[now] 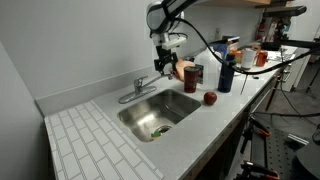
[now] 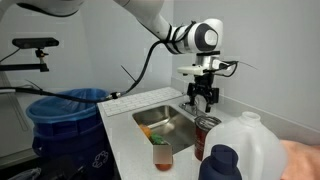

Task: Center the faucet

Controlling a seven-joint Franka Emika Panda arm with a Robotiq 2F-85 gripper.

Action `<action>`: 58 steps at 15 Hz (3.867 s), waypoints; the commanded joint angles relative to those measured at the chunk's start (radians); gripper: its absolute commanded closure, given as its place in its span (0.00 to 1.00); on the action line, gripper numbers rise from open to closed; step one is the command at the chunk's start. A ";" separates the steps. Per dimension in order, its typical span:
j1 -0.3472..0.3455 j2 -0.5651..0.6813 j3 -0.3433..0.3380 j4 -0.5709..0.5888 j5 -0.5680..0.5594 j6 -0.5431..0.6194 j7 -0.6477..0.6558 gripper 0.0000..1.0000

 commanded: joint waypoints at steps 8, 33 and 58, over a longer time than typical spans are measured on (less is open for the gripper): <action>0.008 -0.140 0.083 -0.173 0.049 -0.047 -0.118 0.00; 0.053 -0.268 0.126 -0.233 0.039 -0.001 -0.129 0.00; 0.096 -0.643 0.143 -0.636 0.034 0.400 0.058 0.00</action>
